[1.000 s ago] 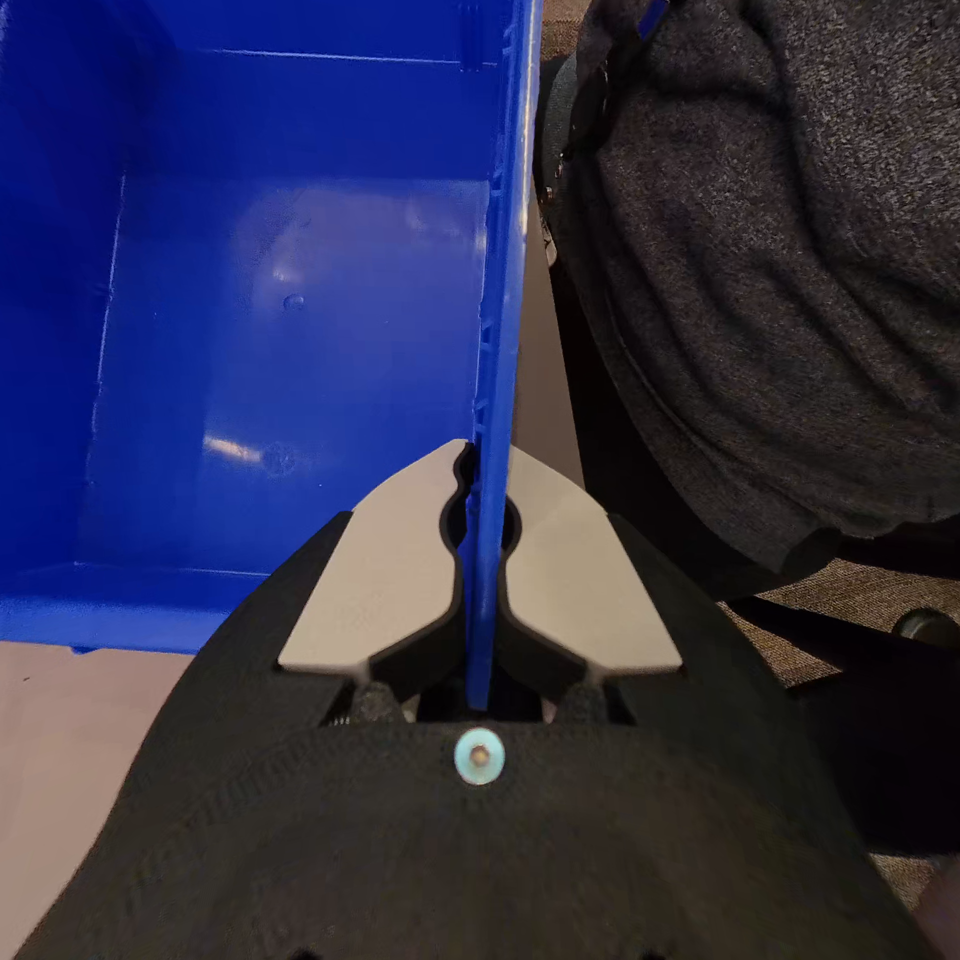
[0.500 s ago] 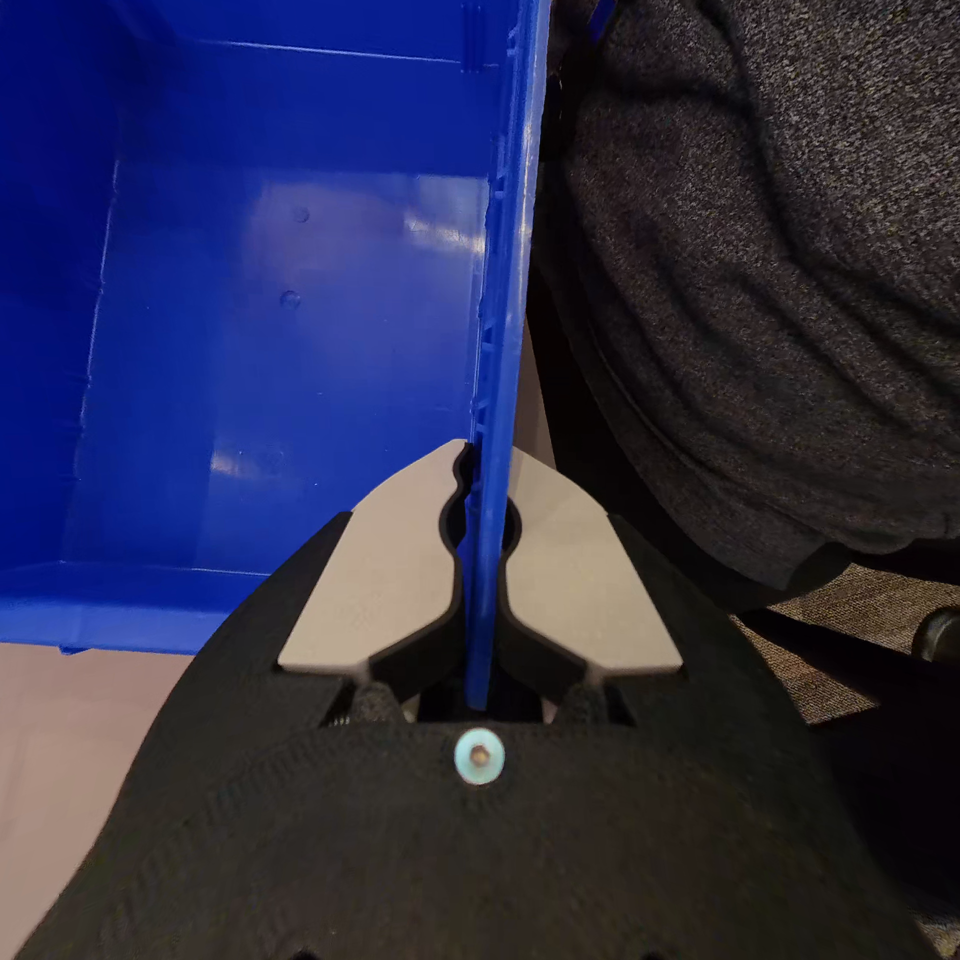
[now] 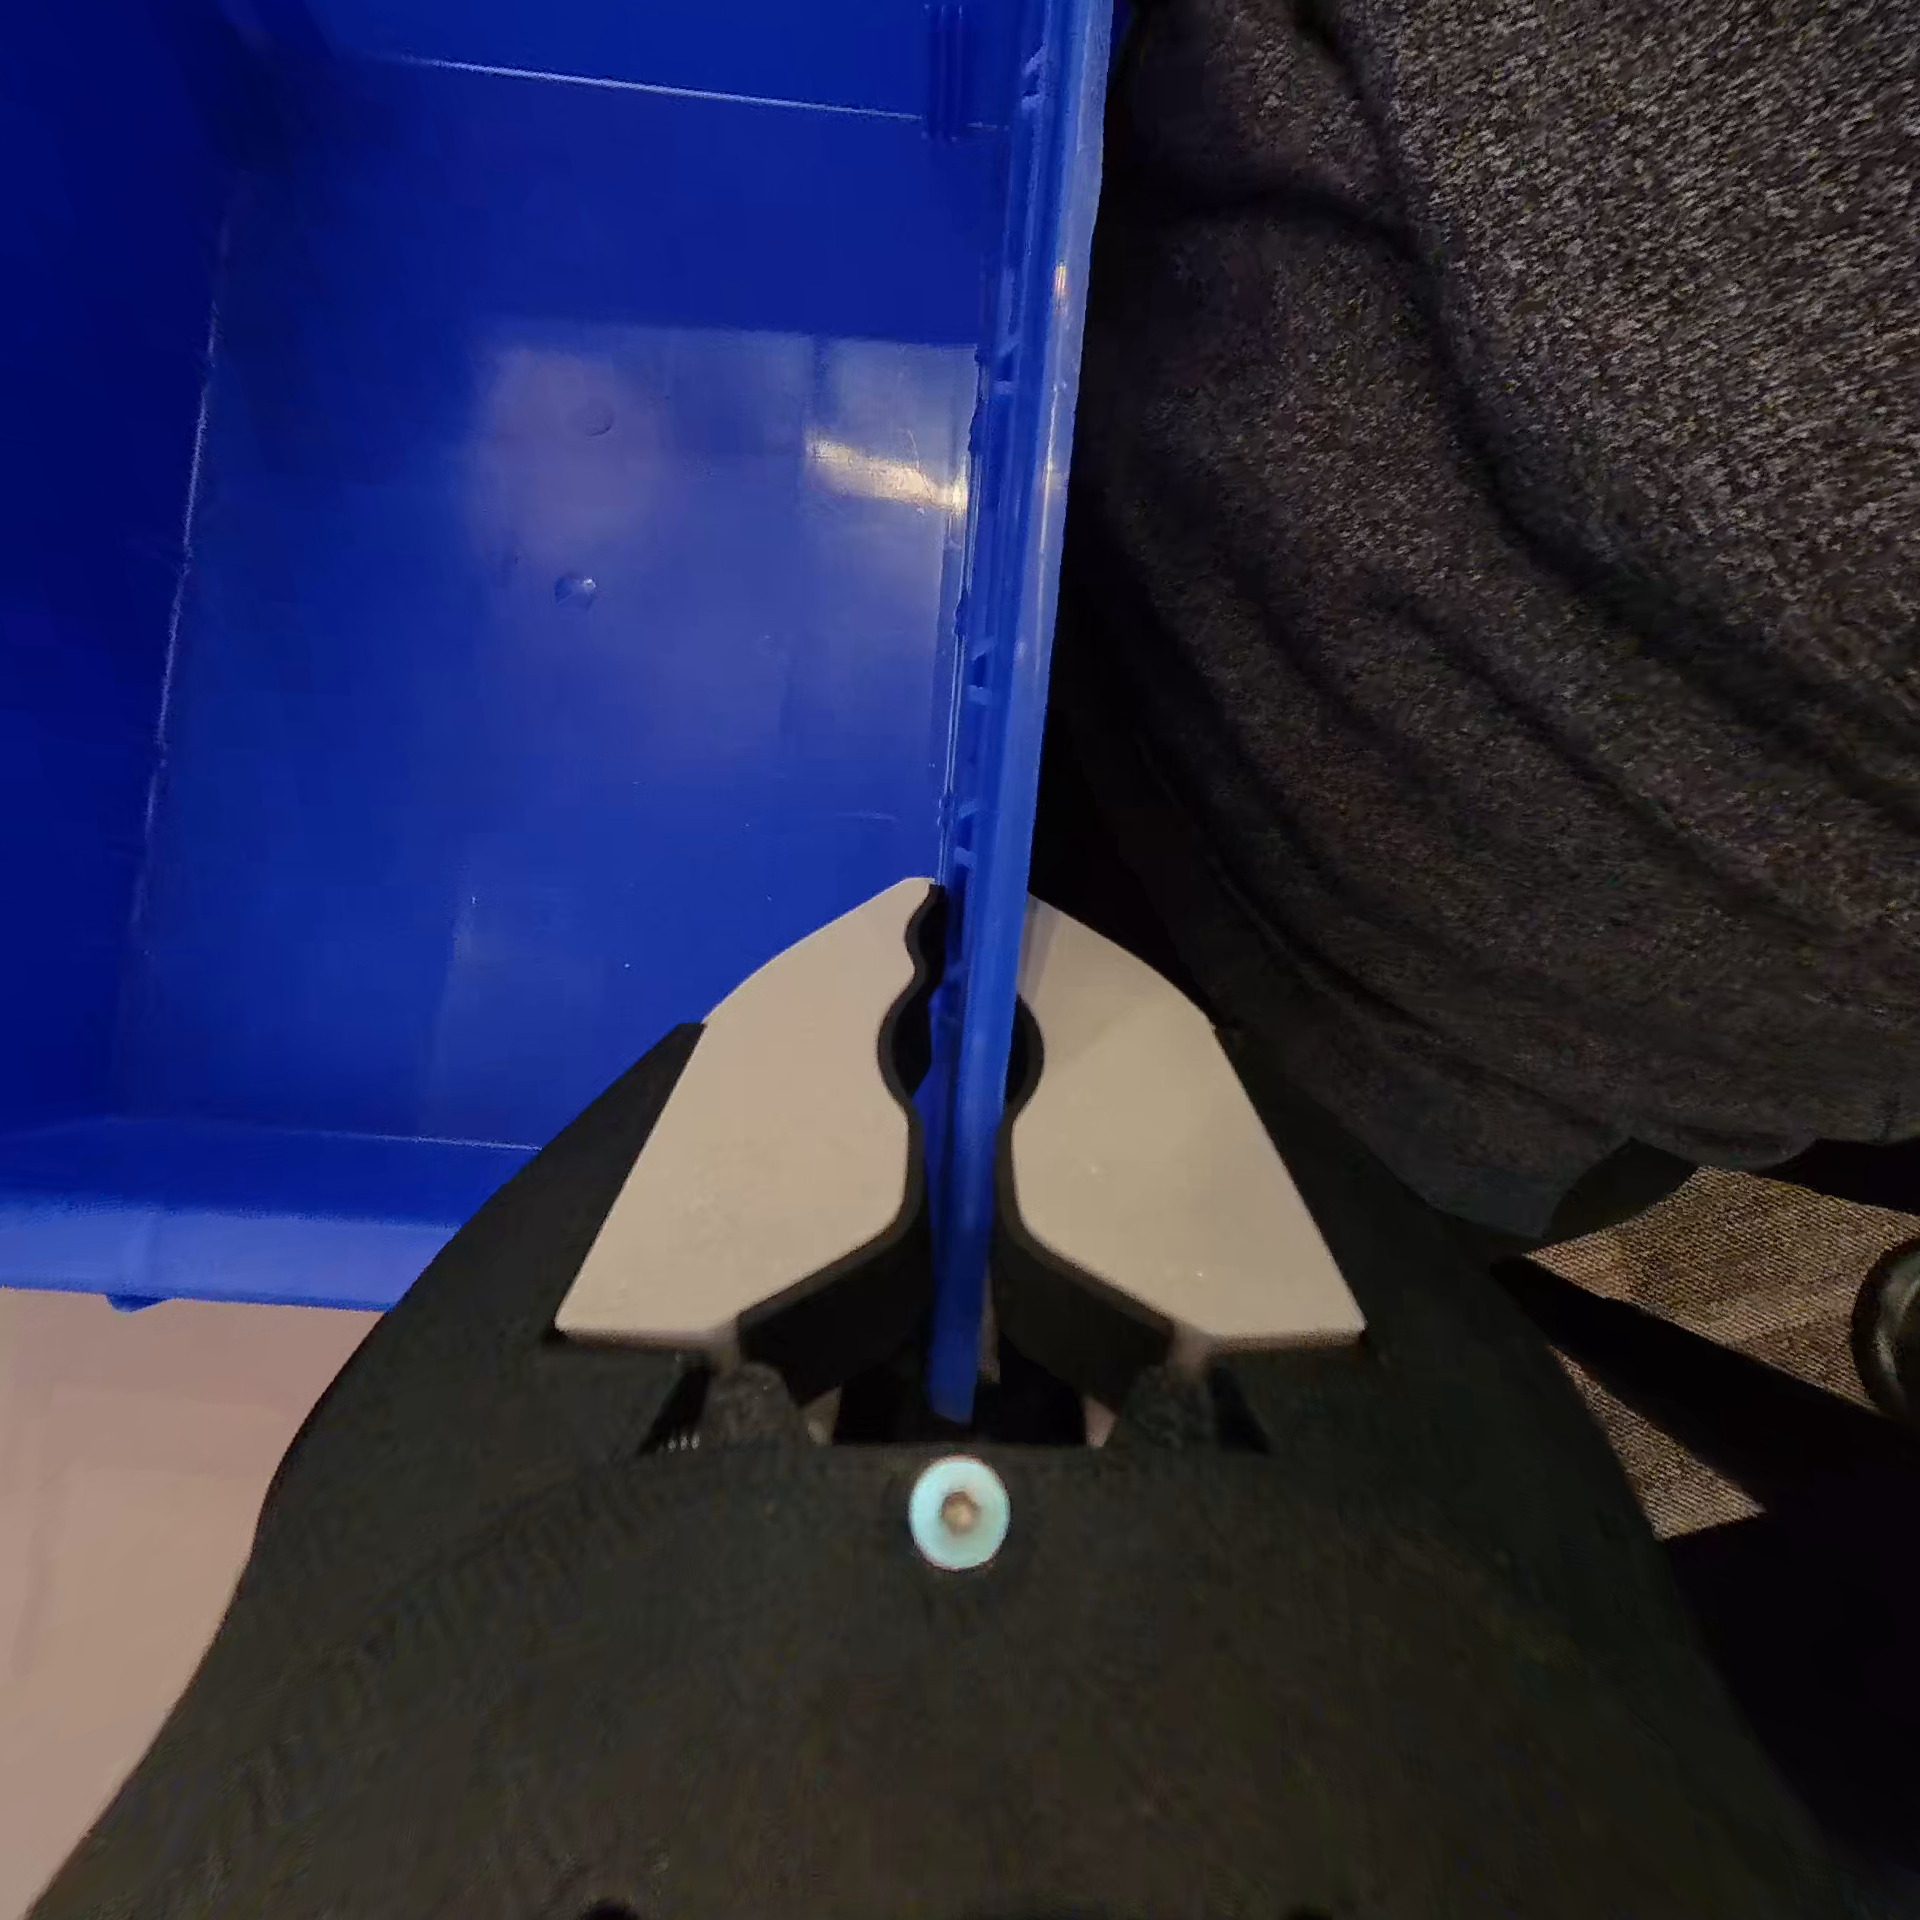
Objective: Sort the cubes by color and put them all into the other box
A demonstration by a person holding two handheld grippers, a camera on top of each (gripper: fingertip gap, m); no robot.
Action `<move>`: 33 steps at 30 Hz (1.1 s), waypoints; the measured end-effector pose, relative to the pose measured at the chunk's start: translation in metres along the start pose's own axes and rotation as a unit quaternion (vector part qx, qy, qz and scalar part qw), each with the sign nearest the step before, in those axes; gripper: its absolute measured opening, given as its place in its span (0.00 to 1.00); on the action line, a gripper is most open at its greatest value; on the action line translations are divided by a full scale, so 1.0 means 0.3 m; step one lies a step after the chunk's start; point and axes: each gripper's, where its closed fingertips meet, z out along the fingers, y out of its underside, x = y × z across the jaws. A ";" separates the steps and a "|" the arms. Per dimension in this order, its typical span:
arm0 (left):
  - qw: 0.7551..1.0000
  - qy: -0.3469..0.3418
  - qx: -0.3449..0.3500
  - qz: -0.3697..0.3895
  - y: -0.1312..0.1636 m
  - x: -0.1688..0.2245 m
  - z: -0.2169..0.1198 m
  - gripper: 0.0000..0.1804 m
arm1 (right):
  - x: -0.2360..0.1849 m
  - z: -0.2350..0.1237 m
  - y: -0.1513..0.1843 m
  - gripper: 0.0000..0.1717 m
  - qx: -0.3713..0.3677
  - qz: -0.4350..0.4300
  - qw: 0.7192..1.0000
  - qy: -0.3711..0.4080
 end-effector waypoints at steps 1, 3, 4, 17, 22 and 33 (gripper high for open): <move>1.000 -0.003 0.000 0.001 -0.002 0.009 0.006 0.04 | 0.002 0.010 -0.009 0.06 0.003 -0.004 1.000 -0.003; 1.000 -0.009 0.000 0.003 -0.006 0.026 0.016 0.04 | 0.007 0.027 -0.025 0.06 0.007 -0.009 1.000 -0.005; 1.000 -0.013 0.001 0.004 -0.010 0.034 0.019 0.04 | 0.008 0.036 -0.034 0.06 0.009 -0.011 1.000 -0.006; 0.999 -0.037 0.000 -0.008 0.014 0.117 0.021 0.04 | 0.004 0.176 -0.158 0.06 0.024 -0.035 0.999 -0.023; 0.999 -0.043 0.008 -0.011 0.027 0.132 0.021 0.04 | 0.020 0.219 -0.177 0.06 0.033 -0.036 0.998 -0.035; 0.999 -0.053 0.007 -0.007 0.020 0.098 0.034 0.03 | 0.090 0.425 -0.232 0.06 0.055 -0.028 0.995 -0.077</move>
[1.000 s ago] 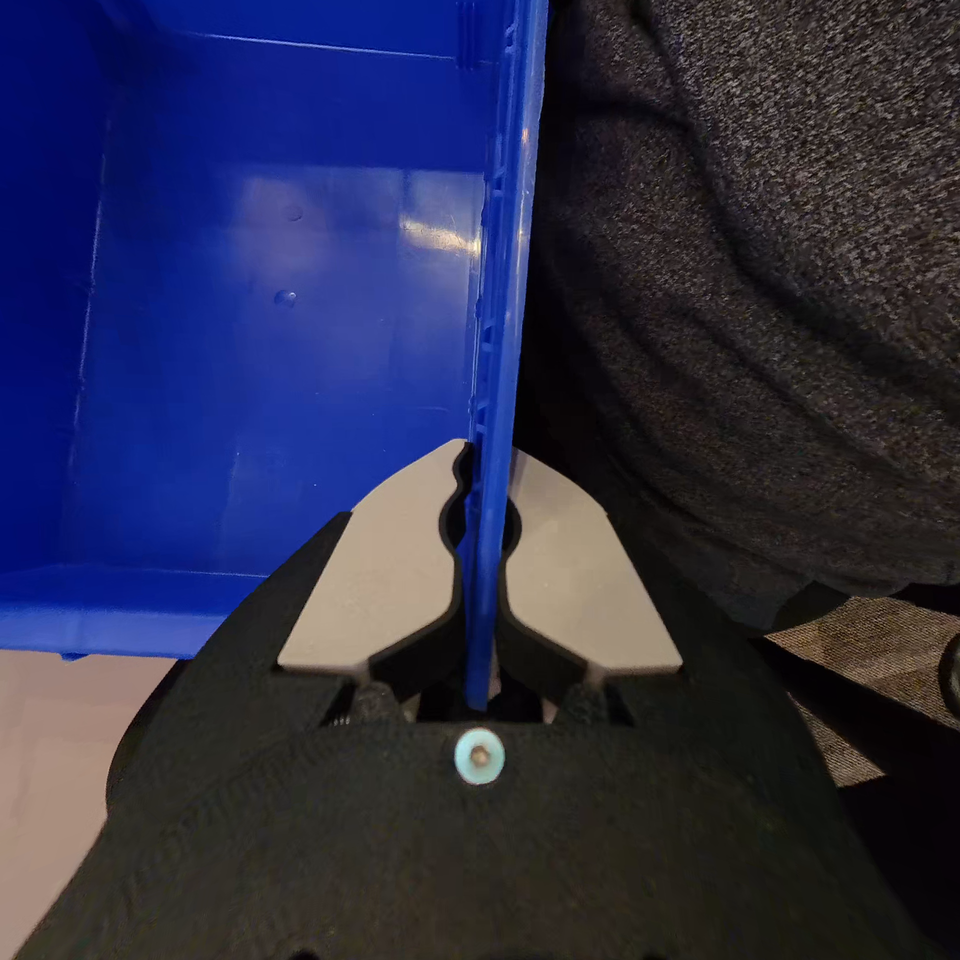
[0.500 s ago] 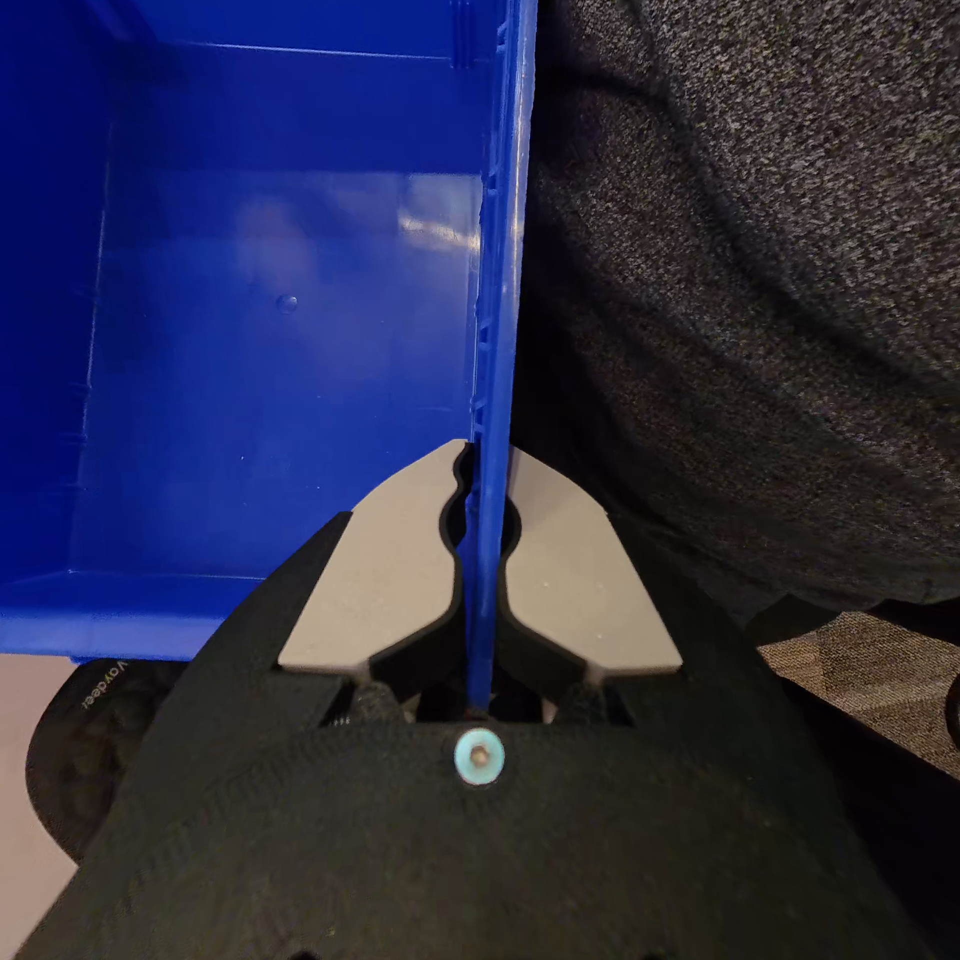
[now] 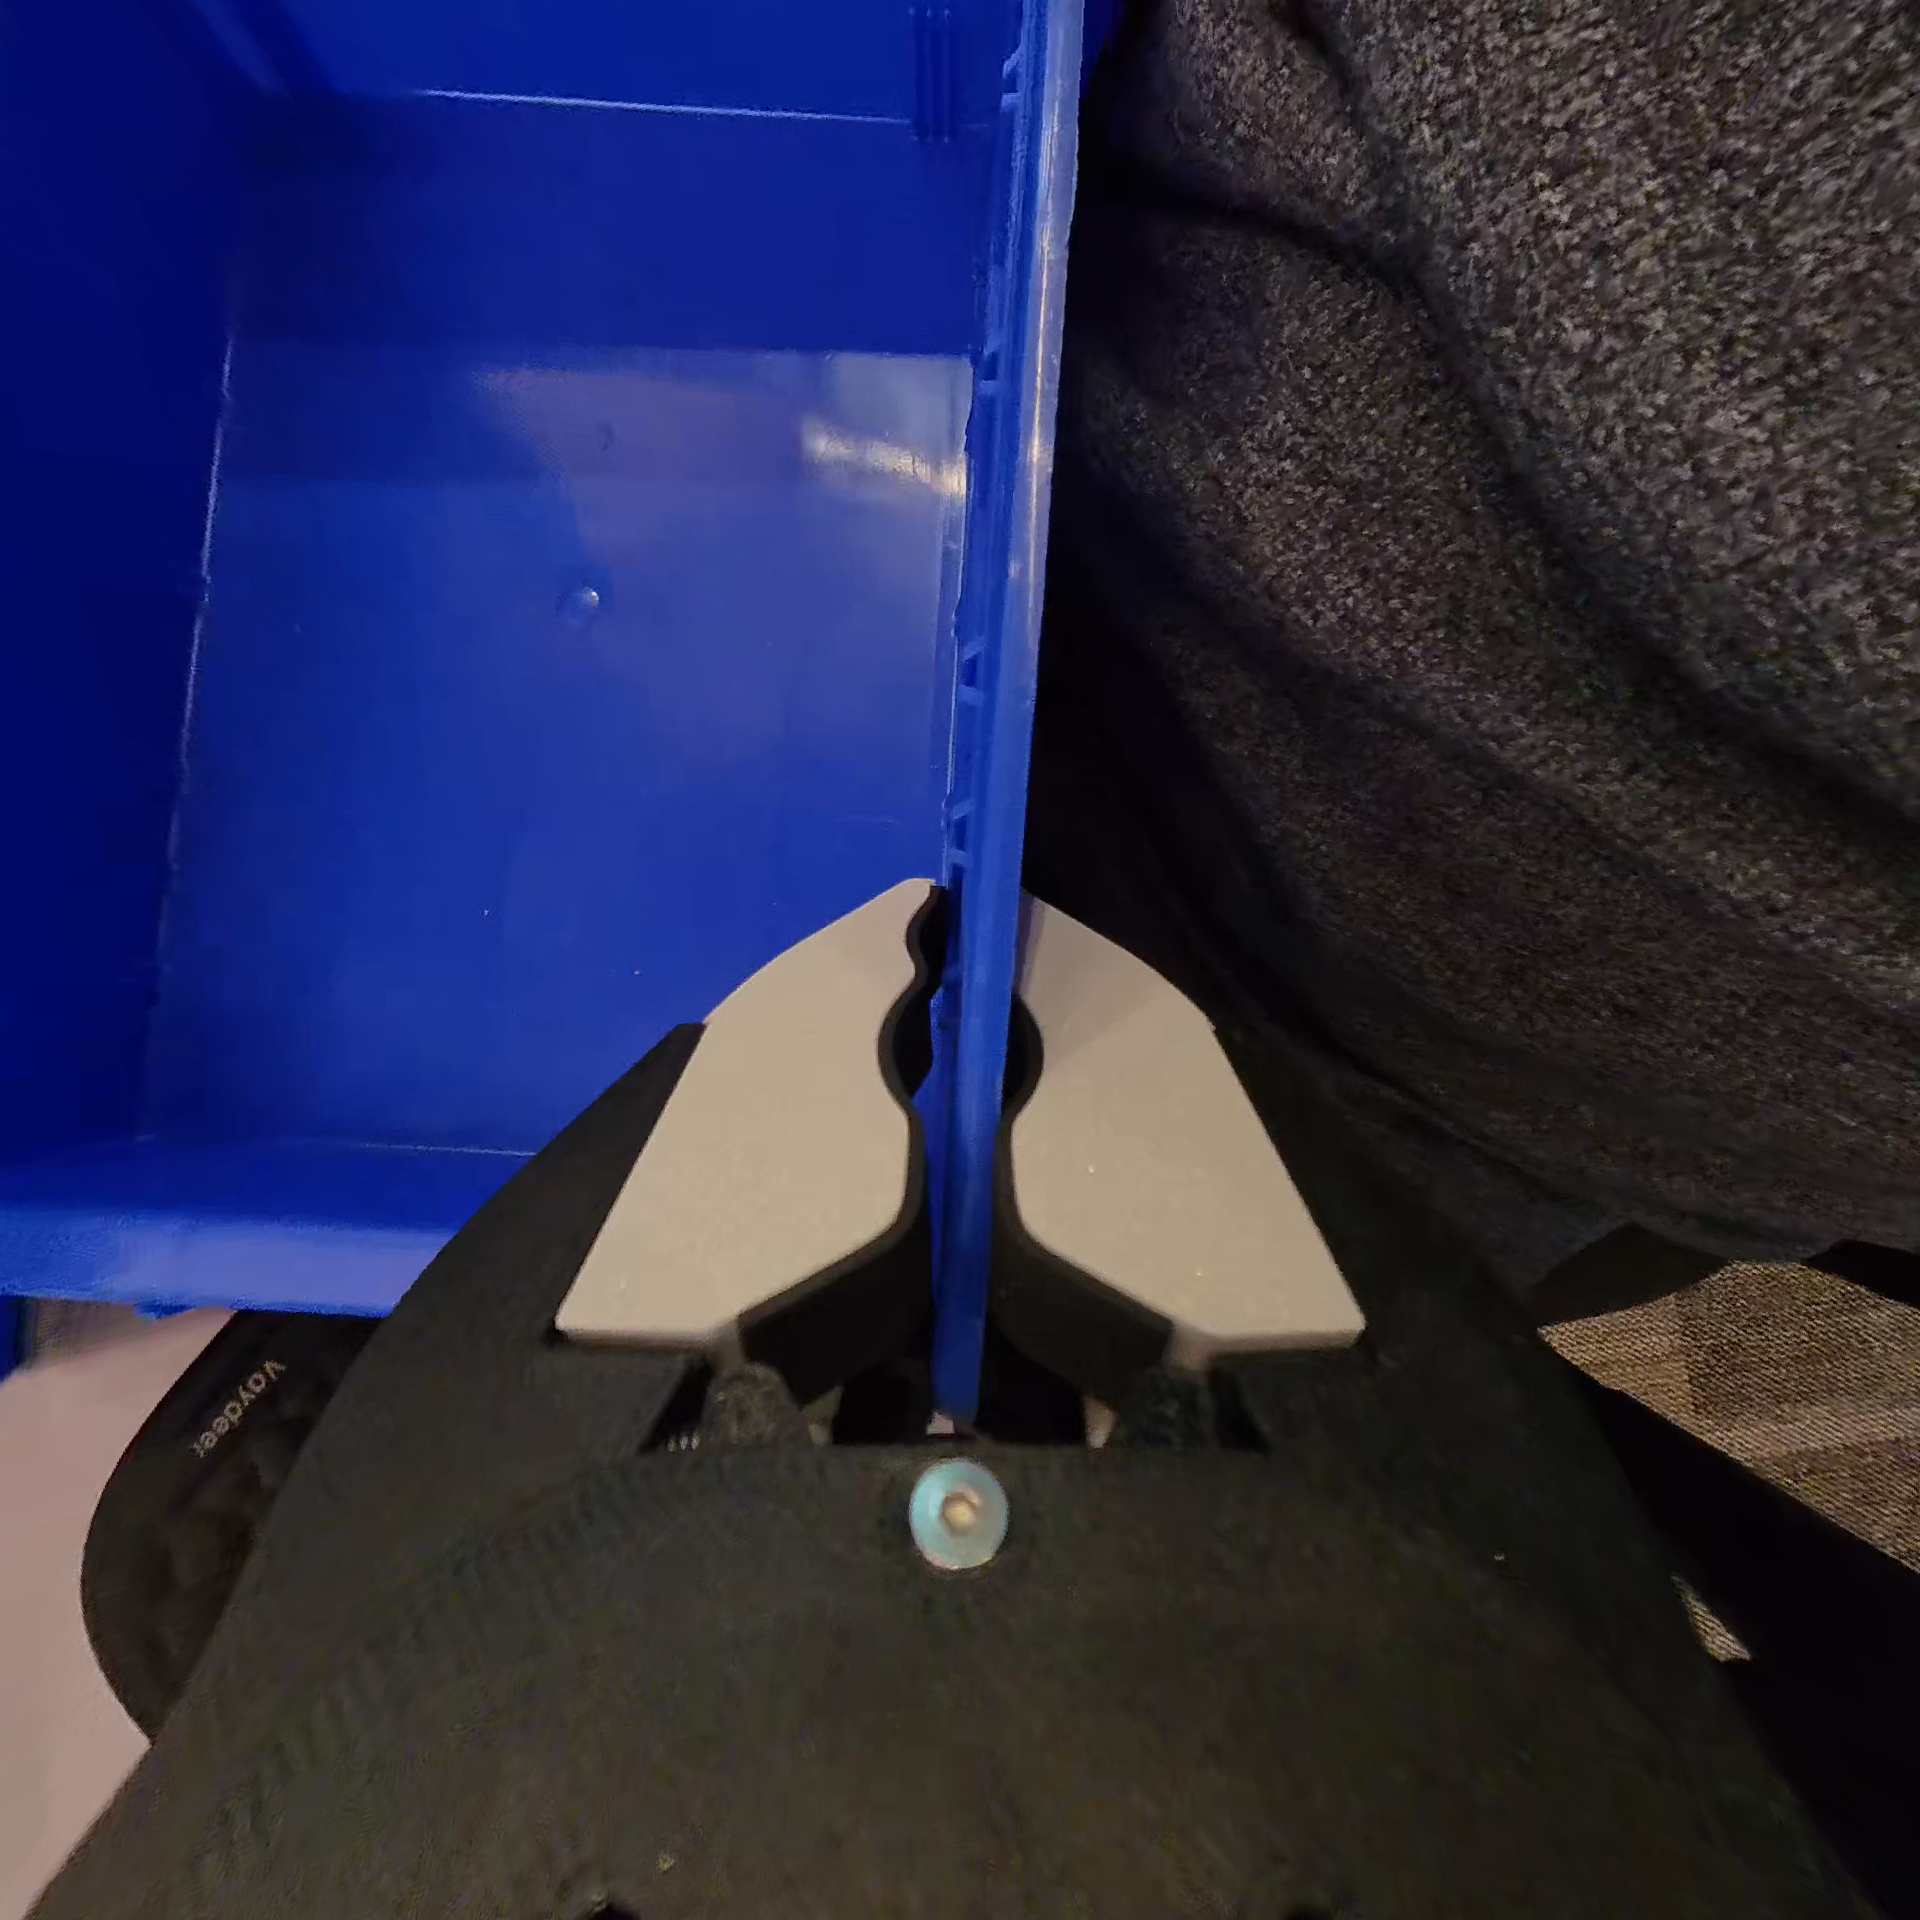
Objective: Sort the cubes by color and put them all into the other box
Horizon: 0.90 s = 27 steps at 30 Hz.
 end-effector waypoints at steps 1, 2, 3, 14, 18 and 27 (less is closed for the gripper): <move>1.000 0.001 0.000 0.000 -0.004 -0.005 0.003 0.03 | 0.011 0.016 -0.006 0.06 0.004 0.005 1.000 -0.005; 1.000 0.000 0.000 0.001 -0.008 -0.010 0.007 0.03 | 0.024 0.031 -0.011 0.06 0.006 0.007 1.000 -0.007; 1.000 0.000 0.001 0.001 -0.013 -0.016 0.011 0.03 | 0.039 0.045 -0.016 0.06 0.007 0.005 1.000 -0.007; 1.000 0.002 0.007 -0.018 -0.059 -0.094 0.056 0.04 | 0.162 0.074 -0.057 0.14 0.014 0.020 0.999 0.028; 1.000 -0.004 0.009 -0.029 -0.077 -0.113 0.073 0.04 | 0.191 -0.080 -0.032 0.21 -0.013 0.047 0.995 0.085; 0.992 -0.073 0.021 -0.097 -0.188 -0.177 0.168 0.04 | 0.019 -0.395 0.113 0.35 -0.132 0.211 0.950 0.186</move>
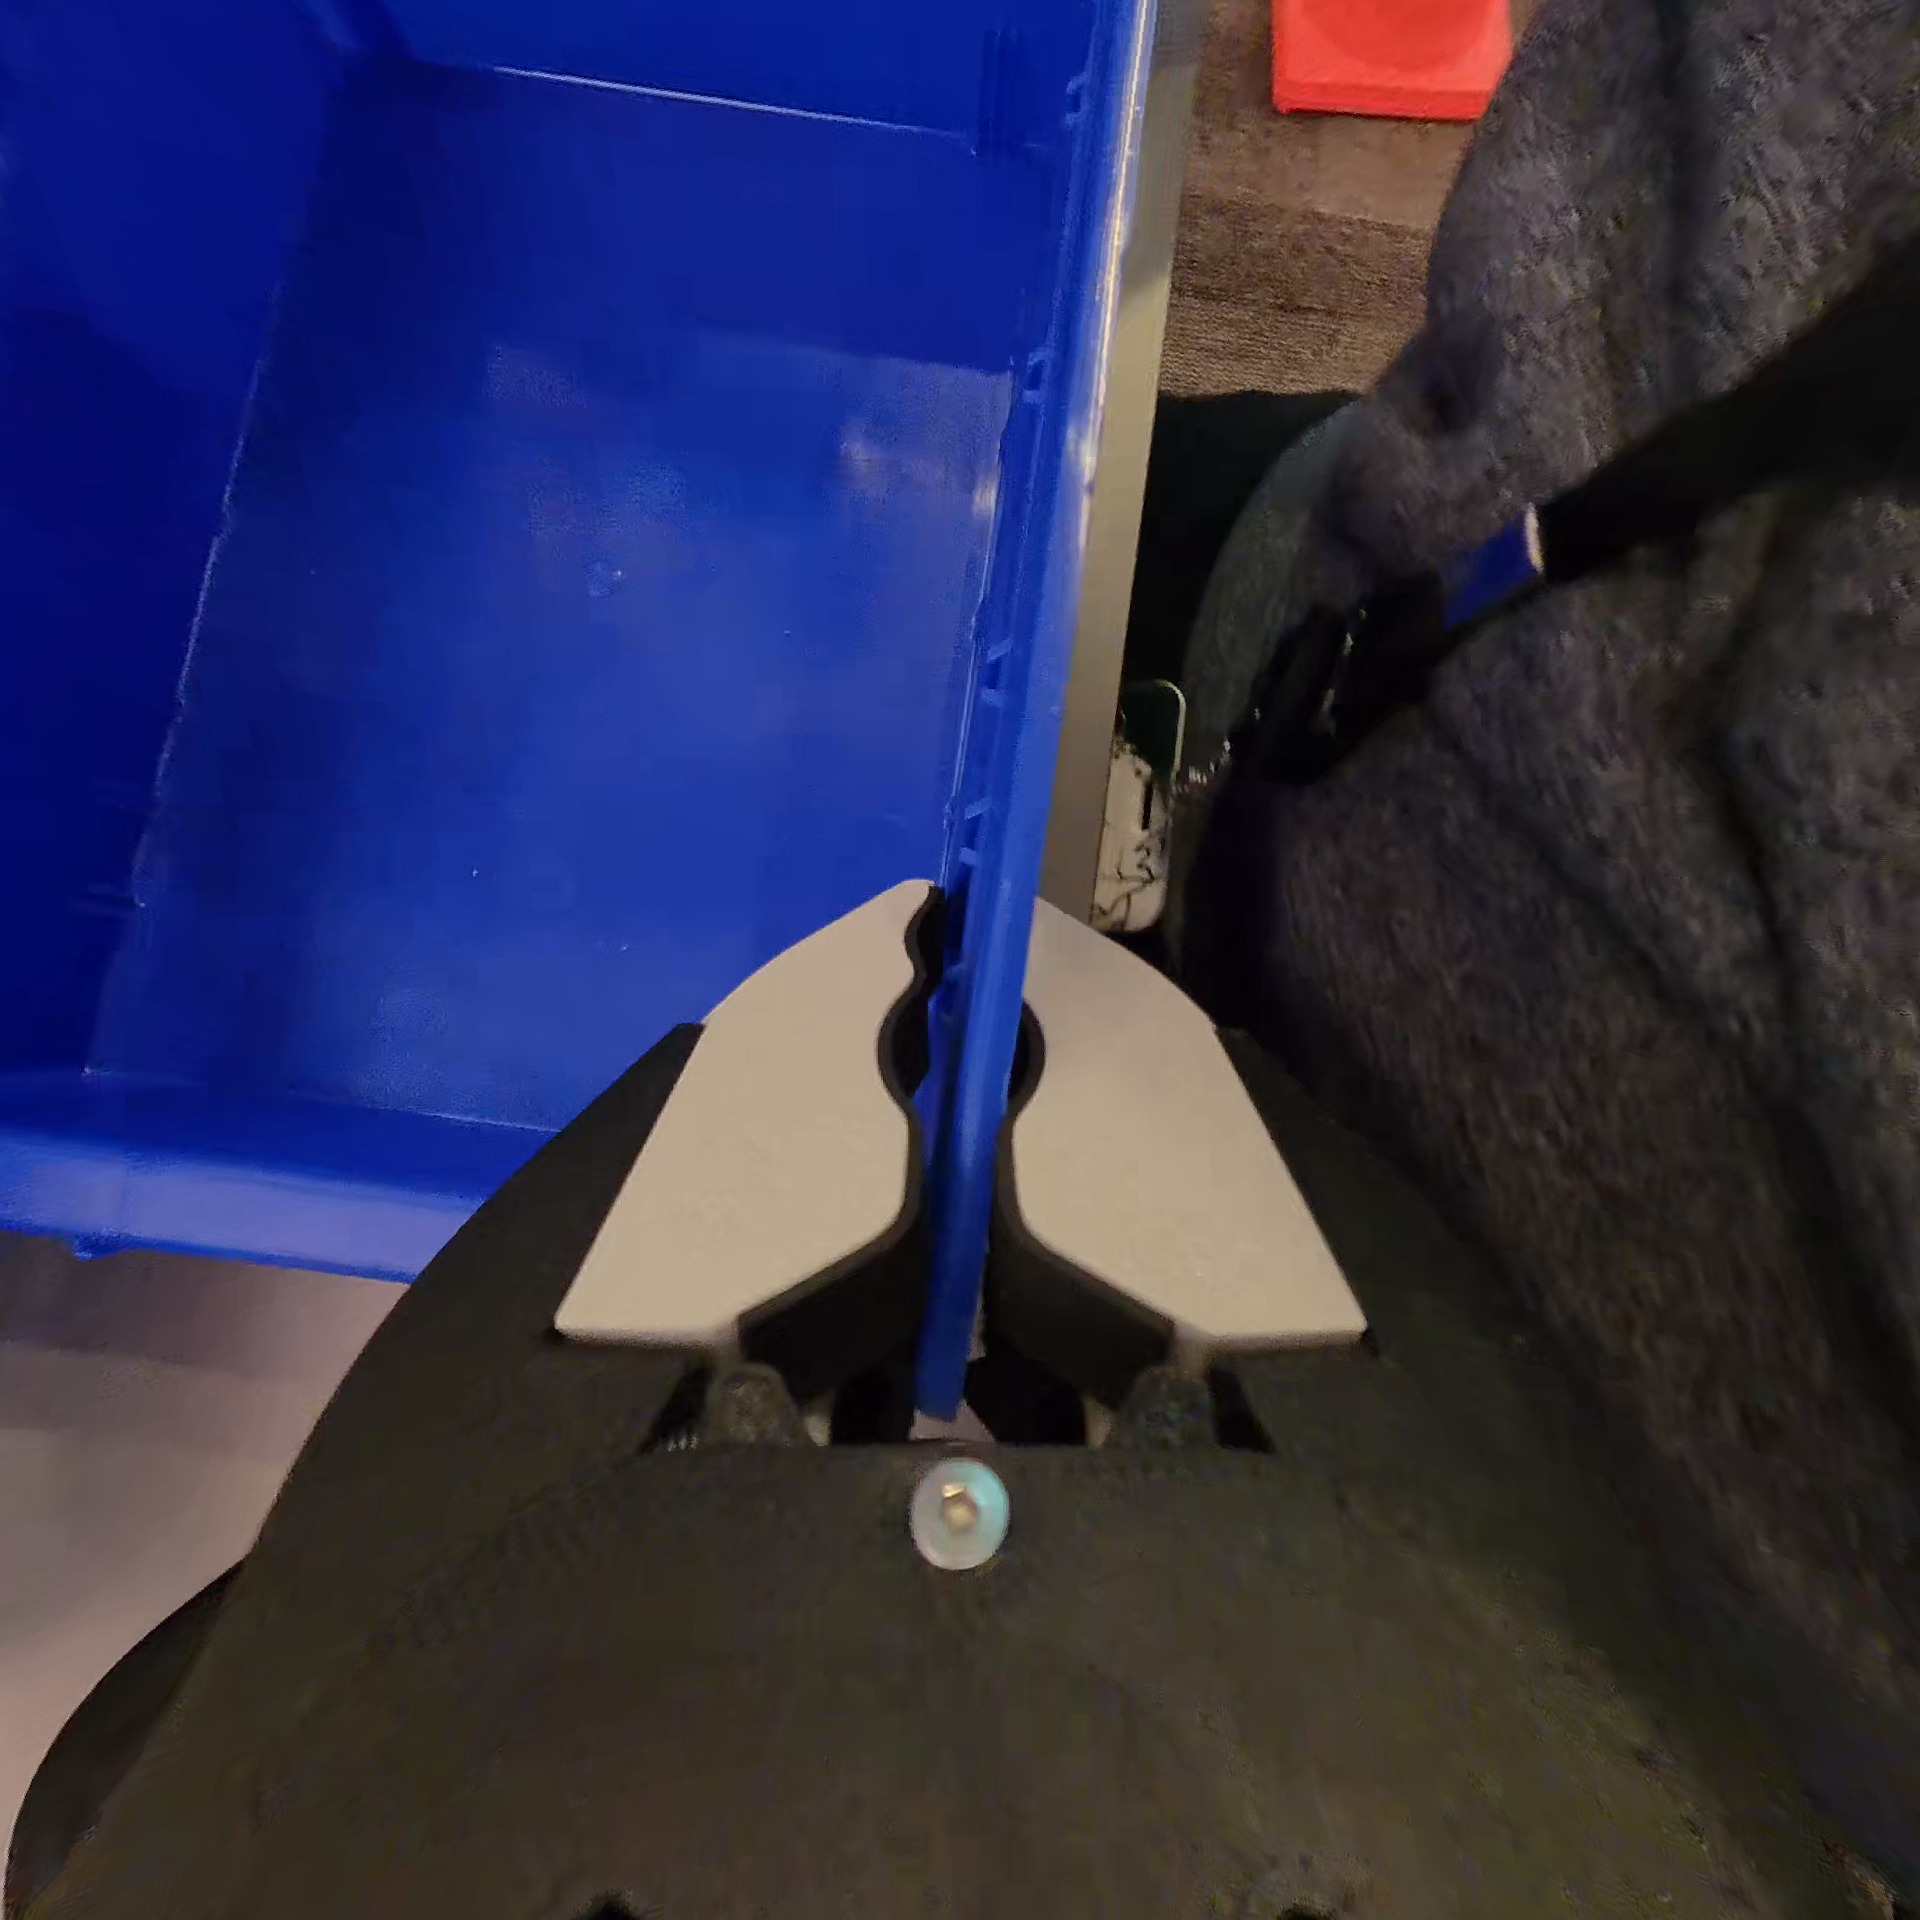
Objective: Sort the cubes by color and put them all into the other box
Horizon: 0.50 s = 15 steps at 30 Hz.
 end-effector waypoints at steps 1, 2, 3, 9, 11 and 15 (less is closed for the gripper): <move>1.000 -0.006 -0.001 -0.007 -0.014 -0.002 0.010 0.04 | -0.007 -0.023 0.016 0.35 0.003 0.025 1.000 0.008; 1.000 -0.013 -0.001 -0.014 -0.028 -0.006 0.021 0.04 | -0.012 -0.040 0.034 0.36 0.005 0.046 0.999 0.017; 1.000 -0.020 0.000 -0.022 -0.041 -0.011 0.032 0.04 | -0.028 -0.053 0.059 0.37 -0.001 0.058 0.998 0.017; 0.997 -0.045 0.005 -0.065 -0.123 -0.024 0.102 0.04 | -0.057 -0.057 0.178 0.30 -0.055 0.097 0.992 0.055; 0.996 -0.051 0.006 -0.073 -0.143 -0.030 0.118 0.04 | -0.055 -0.034 0.220 0.32 -0.089 0.095 0.990 0.063; 0.995 -0.048 0.014 -0.084 -0.173 -0.025 0.139 0.06 | 0.006 -0.027 0.266 0.24 -0.115 0.120 0.981 0.102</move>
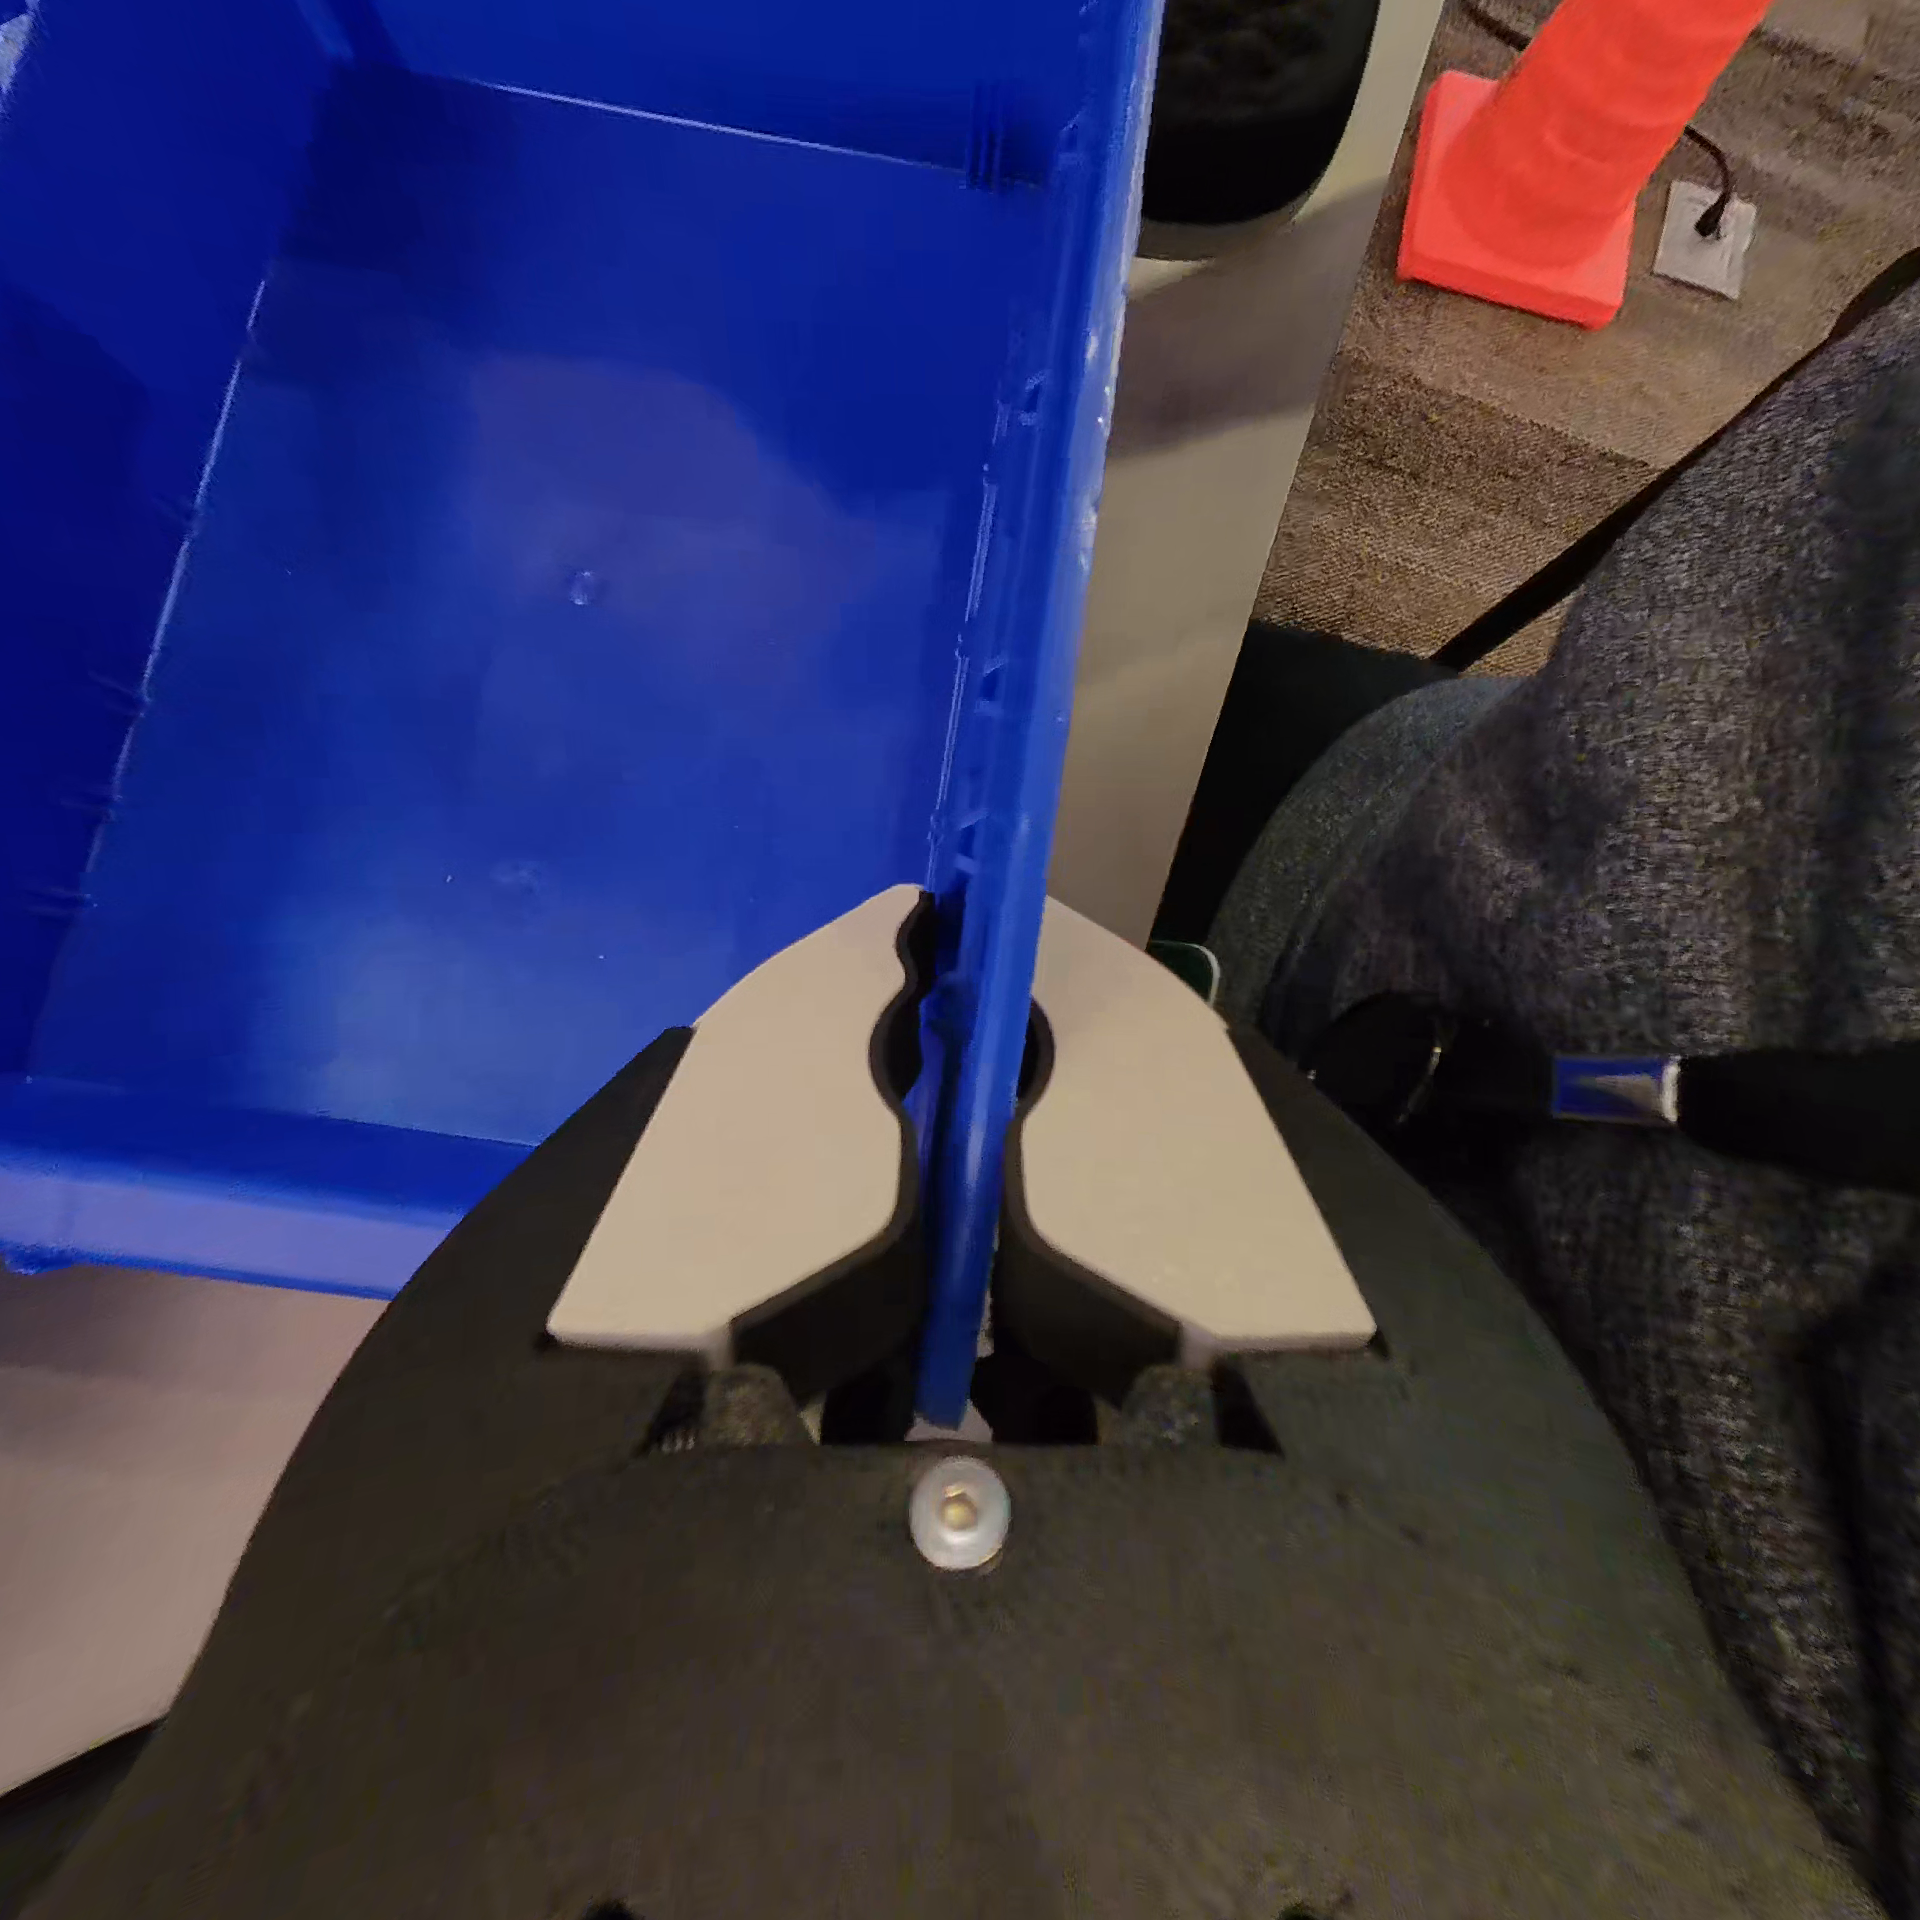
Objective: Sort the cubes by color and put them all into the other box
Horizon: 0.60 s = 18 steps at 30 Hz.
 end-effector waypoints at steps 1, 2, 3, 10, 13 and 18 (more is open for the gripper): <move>1.000 0.008 0.003 -0.007 0.000 0.009 0.002 0.08 | 0.005 0.004 0.004 0.24 -0.003 0.003 1.000 -0.004; 1.000 0.021 0.008 -0.018 0.000 0.020 0.000 0.11 | 0.010 0.006 0.004 0.26 -0.002 0.005 1.000 -0.008; 0.999 0.037 0.016 -0.032 -0.002 0.031 -0.009 0.14 | 0.014 0.010 0.005 0.27 -0.003 0.006 1.000 -0.013; 0.990 0.015 0.126 -0.054 -0.058 -0.044 -0.300 0.18 | 0.025 -0.011 -0.002 0.34 0.012 0.023 0.999 -0.026; 0.980 -0.102 0.145 -0.087 -0.043 -0.257 -0.468 0.17 | 0.024 -0.023 0.002 0.33 0.012 0.032 0.999 -0.031; 0.945 -0.215 0.146 -0.198 0.020 -0.636 -0.634 0.21 | -0.005 0.011 -0.010 0.39 0.012 0.050 0.995 -0.080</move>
